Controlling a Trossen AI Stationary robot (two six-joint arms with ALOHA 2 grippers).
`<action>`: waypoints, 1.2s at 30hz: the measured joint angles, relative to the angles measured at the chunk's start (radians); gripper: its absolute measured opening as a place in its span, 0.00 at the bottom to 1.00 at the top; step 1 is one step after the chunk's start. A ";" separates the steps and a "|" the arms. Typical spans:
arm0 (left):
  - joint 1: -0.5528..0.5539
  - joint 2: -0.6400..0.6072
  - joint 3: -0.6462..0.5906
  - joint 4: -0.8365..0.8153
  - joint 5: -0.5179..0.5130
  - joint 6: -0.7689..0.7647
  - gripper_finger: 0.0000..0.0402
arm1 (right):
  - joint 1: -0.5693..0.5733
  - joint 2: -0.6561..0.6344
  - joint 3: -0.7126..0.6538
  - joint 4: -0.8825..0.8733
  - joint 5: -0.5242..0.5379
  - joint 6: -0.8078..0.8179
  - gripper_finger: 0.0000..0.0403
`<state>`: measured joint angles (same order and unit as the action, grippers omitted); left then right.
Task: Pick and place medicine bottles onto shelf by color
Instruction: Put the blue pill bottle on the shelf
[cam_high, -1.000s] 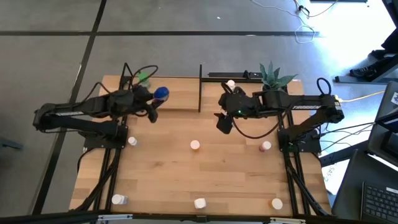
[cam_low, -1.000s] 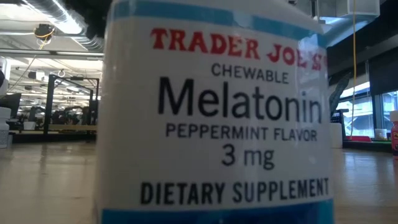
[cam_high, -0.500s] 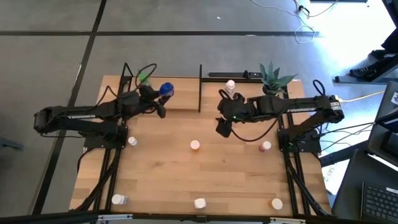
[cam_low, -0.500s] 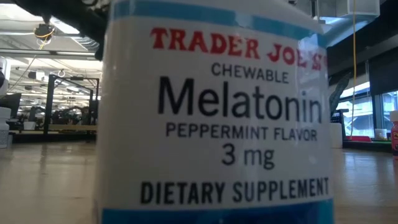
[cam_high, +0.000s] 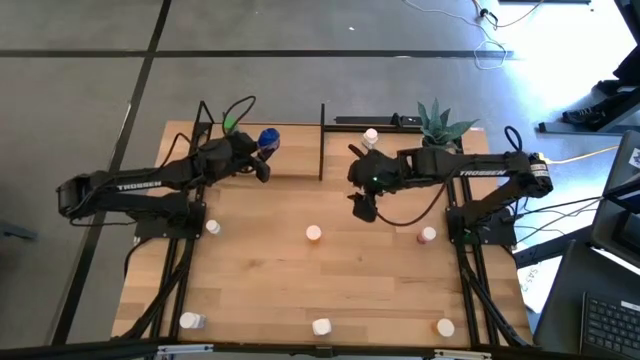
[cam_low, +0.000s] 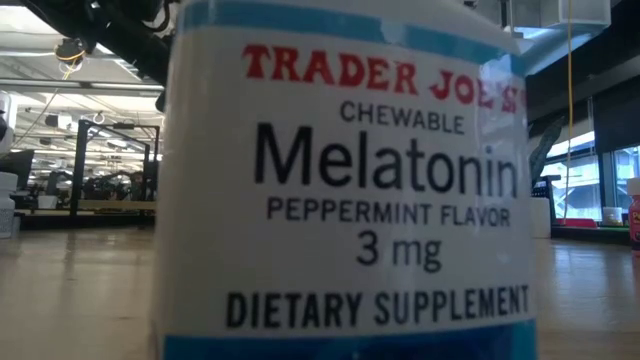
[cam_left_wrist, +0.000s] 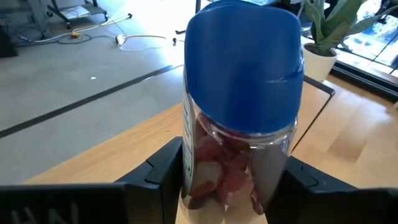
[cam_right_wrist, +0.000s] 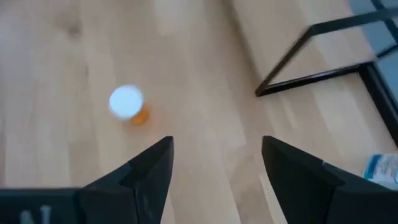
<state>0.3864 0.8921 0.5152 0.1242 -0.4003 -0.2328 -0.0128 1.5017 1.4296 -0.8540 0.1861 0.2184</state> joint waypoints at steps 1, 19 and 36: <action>0.004 0.000 0.000 0.000 0.002 0.004 0.39 | -0.006 0.000 0.000 0.002 0.035 0.032 0.61; 0.081 0.000 0.000 -0.003 0.082 0.007 0.39 | -0.017 0.000 0.000 0.005 0.413 0.143 0.61; 0.086 0.007 0.001 -0.023 0.285 0.048 0.39 | -0.017 0.000 0.000 0.005 0.413 0.140 0.61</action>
<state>0.4728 0.8993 0.5159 0.1014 -0.1149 -0.1848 -0.0299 1.5021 1.4296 -0.8486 0.5987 0.3588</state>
